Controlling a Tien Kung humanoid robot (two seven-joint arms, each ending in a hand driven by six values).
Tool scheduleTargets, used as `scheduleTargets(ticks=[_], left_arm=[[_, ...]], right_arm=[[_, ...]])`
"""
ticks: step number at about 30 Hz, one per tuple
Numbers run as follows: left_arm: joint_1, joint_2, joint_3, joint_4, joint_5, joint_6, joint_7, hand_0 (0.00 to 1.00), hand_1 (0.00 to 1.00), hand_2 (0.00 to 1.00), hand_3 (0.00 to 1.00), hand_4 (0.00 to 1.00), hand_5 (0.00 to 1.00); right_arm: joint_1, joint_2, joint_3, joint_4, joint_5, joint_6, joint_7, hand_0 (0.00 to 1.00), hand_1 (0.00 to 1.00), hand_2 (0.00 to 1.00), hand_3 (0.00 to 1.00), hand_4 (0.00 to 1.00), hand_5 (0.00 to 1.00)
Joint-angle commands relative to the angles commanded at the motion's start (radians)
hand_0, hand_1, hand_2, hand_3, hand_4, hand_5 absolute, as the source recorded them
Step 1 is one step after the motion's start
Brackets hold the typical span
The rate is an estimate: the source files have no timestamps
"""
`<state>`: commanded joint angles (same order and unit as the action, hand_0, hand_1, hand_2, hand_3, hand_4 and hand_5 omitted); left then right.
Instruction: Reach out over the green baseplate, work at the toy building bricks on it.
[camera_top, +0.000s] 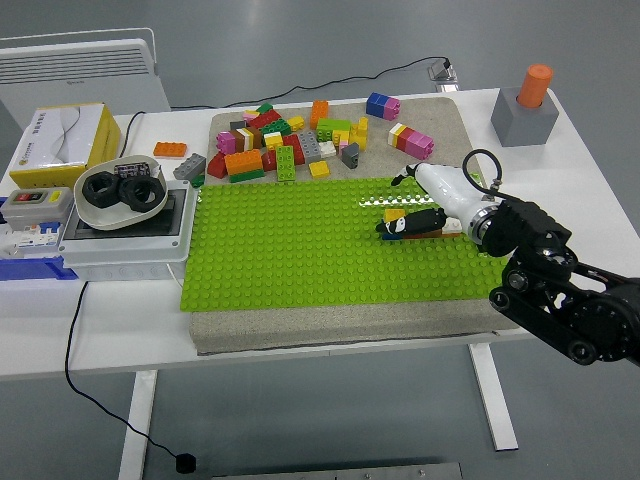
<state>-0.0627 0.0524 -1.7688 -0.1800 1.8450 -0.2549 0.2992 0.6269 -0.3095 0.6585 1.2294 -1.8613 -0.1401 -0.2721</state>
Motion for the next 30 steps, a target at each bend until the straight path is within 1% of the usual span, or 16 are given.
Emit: scheduleTargets(ticks=[3,4,8,10,17,22,23,30], left_arm=[[0.002,-0.002,-0.004,0.000,0.003,0.000,0.001,0.766,0.724,0.713,0.798,0.998,0.998],[0.002,-0.003,-0.006,0.000,0.006,-0.001,0.001,0.766,0.724,0.713,0.799,0.998,0.998],[0.003,-0.005,-0.012,0.000,0.016,-0.002,0.004,0.766,0.724,0.713,0.799,0.998,0.998],[0.003,-0.006,-0.014,0.000,0.020,-0.003,0.005,0.766,0.724,0.713,0.800,0.998,0.998],[0.004,-0.007,-0.013,0.000,0.016,-0.001,0.003,0.765,0.723,0.713,0.799,0.998,0.998],[0.002,-0.007,-0.010,0.000,0.011,0.001,-0.001,0.765,0.723,0.713,0.799,0.998,0.998],[0.002,-0.007,-0.010,0.000,0.011,0.002,-0.002,0.765,0.724,0.713,0.798,0.998,0.998],[0.000,-0.007,-0.012,0.000,0.016,0.002,-0.003,0.765,0.723,0.713,0.798,0.998,0.998]], right_arm=[[-0.033,-0.007,0.001,0.035,-0.057,-0.020,0.006,0.881,0.844,0.877,0.669,0.998,0.605],[-0.040,-0.006,-0.003,0.034,-0.072,-0.025,0.009,0.907,0.877,0.920,0.603,0.998,0.627],[-0.045,0.006,-0.018,0.007,-0.078,-0.043,0.021,0.907,0.877,0.920,0.603,0.998,0.627],[-0.043,0.016,-0.028,-0.020,-0.073,-0.053,0.028,0.915,0.885,0.924,0.617,0.998,0.631],[-0.041,0.035,-0.032,-0.075,-0.076,-0.057,0.033,0.924,0.885,0.925,0.621,0.998,0.638],[-0.036,0.036,-0.028,-0.087,-0.069,-0.058,0.035,0.924,0.885,0.925,0.621,0.998,0.638],[-0.034,0.036,-0.029,-0.089,-0.067,-0.058,0.036,0.922,0.885,0.924,0.623,0.981,0.638],[-0.022,0.048,-0.044,-0.108,-0.032,-0.057,0.041,0.920,0.886,0.922,0.623,0.969,0.630]])
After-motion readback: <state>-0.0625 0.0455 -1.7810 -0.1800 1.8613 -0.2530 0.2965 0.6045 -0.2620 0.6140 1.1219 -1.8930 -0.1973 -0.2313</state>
